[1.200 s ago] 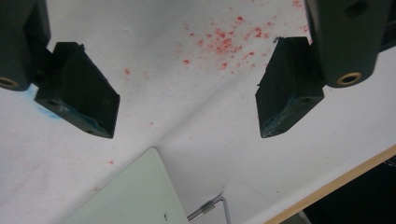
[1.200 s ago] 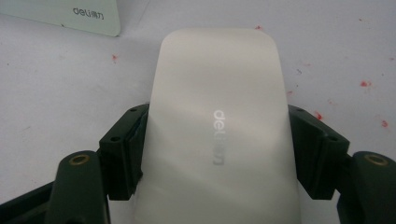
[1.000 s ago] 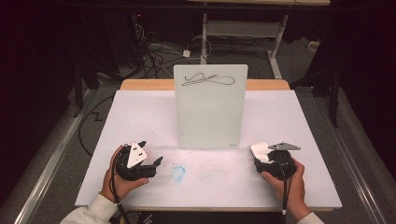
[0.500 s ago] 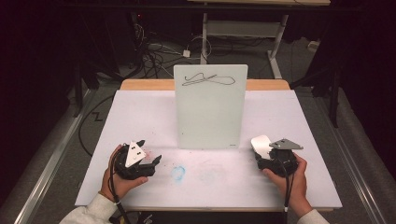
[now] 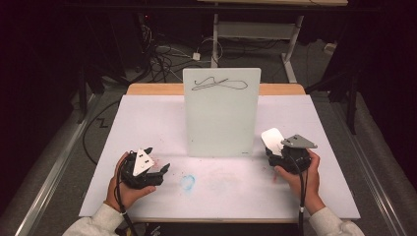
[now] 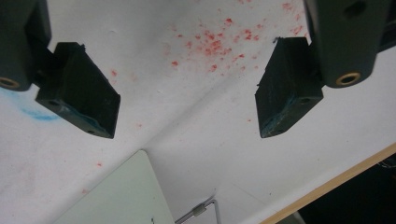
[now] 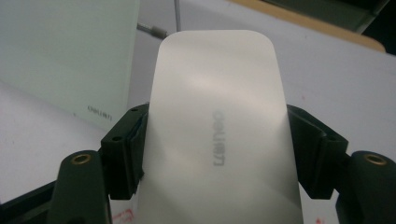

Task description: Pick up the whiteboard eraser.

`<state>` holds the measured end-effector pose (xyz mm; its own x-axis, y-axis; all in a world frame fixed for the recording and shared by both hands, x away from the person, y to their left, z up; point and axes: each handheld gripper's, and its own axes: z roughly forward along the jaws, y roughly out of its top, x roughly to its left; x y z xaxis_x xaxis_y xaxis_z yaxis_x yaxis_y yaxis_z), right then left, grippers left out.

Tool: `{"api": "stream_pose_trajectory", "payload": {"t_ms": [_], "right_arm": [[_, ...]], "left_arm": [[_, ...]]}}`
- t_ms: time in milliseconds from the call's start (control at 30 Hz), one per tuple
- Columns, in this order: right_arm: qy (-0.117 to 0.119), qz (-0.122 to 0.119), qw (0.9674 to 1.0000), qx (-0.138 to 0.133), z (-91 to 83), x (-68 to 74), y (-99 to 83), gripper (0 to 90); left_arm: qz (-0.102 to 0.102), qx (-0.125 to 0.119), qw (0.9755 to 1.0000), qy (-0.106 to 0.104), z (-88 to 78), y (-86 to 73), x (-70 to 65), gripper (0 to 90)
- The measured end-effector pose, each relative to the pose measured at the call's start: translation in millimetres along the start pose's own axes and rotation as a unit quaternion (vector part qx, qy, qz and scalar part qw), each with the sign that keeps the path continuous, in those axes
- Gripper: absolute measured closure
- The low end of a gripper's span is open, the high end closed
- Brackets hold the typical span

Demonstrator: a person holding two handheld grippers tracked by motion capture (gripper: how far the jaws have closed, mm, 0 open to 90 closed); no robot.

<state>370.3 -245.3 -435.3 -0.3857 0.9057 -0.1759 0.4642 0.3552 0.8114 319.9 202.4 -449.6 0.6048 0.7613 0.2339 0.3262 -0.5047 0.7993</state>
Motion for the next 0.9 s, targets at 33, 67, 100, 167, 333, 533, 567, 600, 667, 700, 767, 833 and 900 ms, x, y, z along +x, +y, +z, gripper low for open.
{"api": "stream_pose_trajectory", "payload": {"t_ms": [33, 67, 100, 167, 333, 533, 567, 600, 667, 700, 767, 833, 900], "right_arm": [[0.003, -0.002, 0.9998, -0.019, -0.2, -0.2, 7.1, 31.0], [0.001, -0.004, 0.9996, -0.027, 0.7, 0.2, 11.0, 31.0], [-0.004, -0.004, 0.9995, -0.032, 2.0, 1.5, 14.9, 31.0], [-0.009, -0.006, 0.9989, -0.047, 4.8, 2.3, 22.1, 31.0], [-0.01, -0.005, 0.9972, -0.074, 7.6, 3.1, 38.3, 31.0], [-0.021, -0.01, 0.9946, -0.101, 4.1, 1.6, 52.0, 31.0], [-0.023, -0.01, 0.9943, -0.103, 2.9, 1.2, 53.5, 31.0], [-0.028, -0.011, 0.9938, -0.107, 1.4, 0.7, 55.6, 31.0], [-0.036, -0.011, 0.9919, -0.122, -5.1, -3.0, 61.7, 31.0], [-0.042, -0.012, 0.9911, -0.126, -7.4, -3.8, 63.7, 31.0], [-0.045, -0.012, 0.9901, -0.133, -9.8, -4.5, 65.8, 31.0], [-0.049, -0.01, 0.9881, -0.146, -14.5, -5.5, 70.3, 31.0], [-0.051, -0.011, 0.9858, -0.16, -18.6, -4.7, 74.8, 31.0]], "left_arm": [[-0.002, -0.001, 1.0, -0.002, 0.2, -0.2, 0.2, 21.2], [-0.002, 0.0, 1.0, -0.001, 0.3, -0.2, 0.3, 21.2], [-0.001, 0.001, 1.0, 0.0, 0.4, -0.2, 0.4, 21.2], [-0.003, 0.001, 1.0, -0.001, 0.6, -0.3, 0.6, 21.2], [-0.002, 0.001, 1.0, -0.002, 0.5, -1.0, 0.7, 21.2], [-0.003, 0.001, 1.0, -0.002, 0.2, -1.5, 1.2, 21.2], [-0.003, 0.002, 1.0, -0.002, 0.2, -1.5, 1.1, 21.2], [-0.002, 0.002, 1.0, -0.002, 0.3, -1.5, 1.0, 21.3], [-0.003, 0.002, 1.0, -0.002, 0.8, -1.5, 1.0, 21.3], [-0.003, 0.003, 1.0, -0.002, 1.1, -1.5, 1.0, 21.2], [-0.002, 0.004, 1.0, -0.003, 1.4, -1.5, 0.6, 21.2], [-0.007, 0.008, 0.9999, -0.004, 1.4, -1.7, -0.2, 21.3], [-0.007, 0.008, 0.9999, -0.005, 1.3, -1.7, -0.2, 21.3]]}}
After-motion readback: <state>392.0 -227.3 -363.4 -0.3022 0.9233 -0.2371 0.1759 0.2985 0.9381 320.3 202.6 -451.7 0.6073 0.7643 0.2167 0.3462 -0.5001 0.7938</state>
